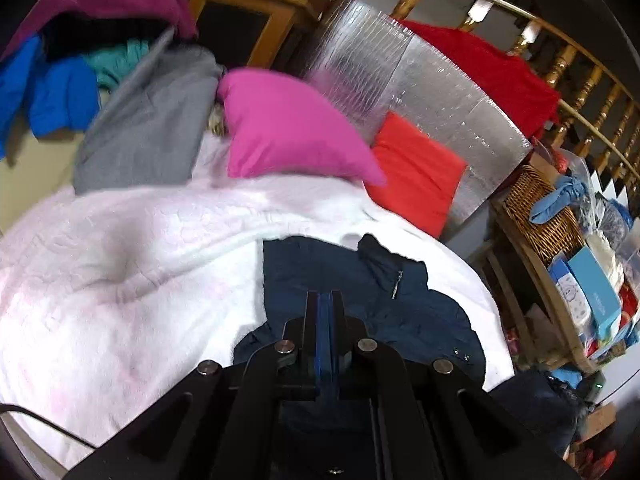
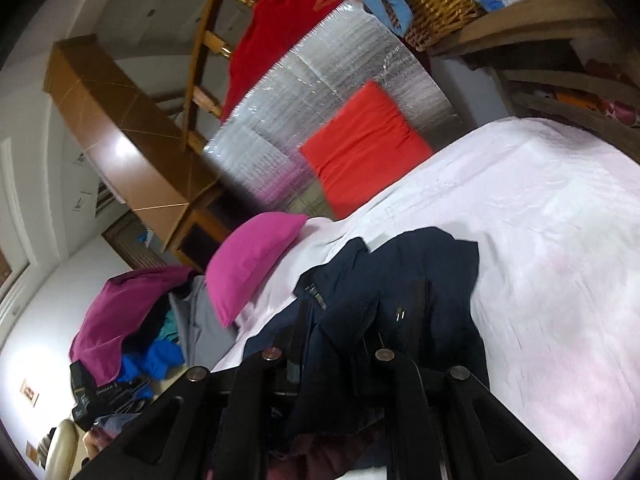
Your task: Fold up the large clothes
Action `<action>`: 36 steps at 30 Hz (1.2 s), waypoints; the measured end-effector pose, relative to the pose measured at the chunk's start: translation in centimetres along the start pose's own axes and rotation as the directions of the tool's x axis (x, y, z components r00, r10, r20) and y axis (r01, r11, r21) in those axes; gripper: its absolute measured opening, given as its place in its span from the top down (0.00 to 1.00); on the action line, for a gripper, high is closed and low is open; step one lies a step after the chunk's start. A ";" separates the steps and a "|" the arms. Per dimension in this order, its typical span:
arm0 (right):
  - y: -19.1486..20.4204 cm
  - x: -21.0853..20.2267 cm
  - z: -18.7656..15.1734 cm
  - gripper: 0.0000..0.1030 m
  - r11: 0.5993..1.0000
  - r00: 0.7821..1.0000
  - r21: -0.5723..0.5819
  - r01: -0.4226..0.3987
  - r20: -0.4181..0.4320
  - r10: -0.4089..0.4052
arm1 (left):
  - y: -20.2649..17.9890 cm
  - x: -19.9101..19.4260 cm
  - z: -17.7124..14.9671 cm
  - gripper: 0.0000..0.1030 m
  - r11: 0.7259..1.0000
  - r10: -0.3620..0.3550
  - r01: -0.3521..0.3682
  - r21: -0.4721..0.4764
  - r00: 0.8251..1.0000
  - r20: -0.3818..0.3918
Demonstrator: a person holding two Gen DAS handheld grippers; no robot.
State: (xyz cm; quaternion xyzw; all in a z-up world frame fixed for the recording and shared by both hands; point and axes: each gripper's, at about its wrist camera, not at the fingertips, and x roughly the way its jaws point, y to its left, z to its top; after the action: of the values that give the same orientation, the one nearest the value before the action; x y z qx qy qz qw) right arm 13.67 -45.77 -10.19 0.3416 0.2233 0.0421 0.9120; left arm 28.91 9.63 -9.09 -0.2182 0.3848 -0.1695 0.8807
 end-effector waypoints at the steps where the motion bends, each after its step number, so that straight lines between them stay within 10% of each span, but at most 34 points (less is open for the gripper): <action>1: -0.3 1.3 0.4 0.86 1.000 1.000 -0.001 0.016 -0.007 -0.016 | 0.5 0.3 0.0 0.97 0.999 -0.026 0.026 -0.018 1.000 -0.004; 9: -3.3 3.4 -1.6 0.86 0.999 0.999 0.038 0.032 -0.012 -0.032 | 5.3 0.6 -7.6 0.89 0.994 0.090 -0.101 -0.031 0.963 -0.254; 11: -3.5 2.8 -2.0 0.86 0.998 0.999 0.049 0.029 -0.022 -0.027 | 6.4 -0.2 -10.6 0.53 0.990 0.093 -0.122 -0.067 0.939 -0.332; 17: -2.6 -0.3 -3.5 0.86 1.000 1.000 -0.001 -0.006 0.003 0.006 | 7.6 -5.3 -17.1 0.22 0.954 -0.092 -0.010 -0.300 0.942 -0.323; 30: -5.0 -4.1 -9.9 0.81 0.990 0.961 0.020 0.143 -0.243 -0.134 | 5.1 -3.3 -24.9 0.21 0.982 0.106 -0.159 -0.105 0.915 -0.389; 36: -7.4 -5.0 -12.0 0.58 0.983 0.933 0.092 0.158 -0.340 -0.119 | 5.1 -1.1 -26.2 0.21 0.986 0.136 -0.164 -0.039 0.907 -0.398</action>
State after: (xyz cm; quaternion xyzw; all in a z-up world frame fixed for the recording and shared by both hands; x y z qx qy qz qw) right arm 3.37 -45.35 -21.07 0.3662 0.3996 0.0215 0.8401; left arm 9.17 7.80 -26.98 -0.1806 0.5755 -0.1279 0.7873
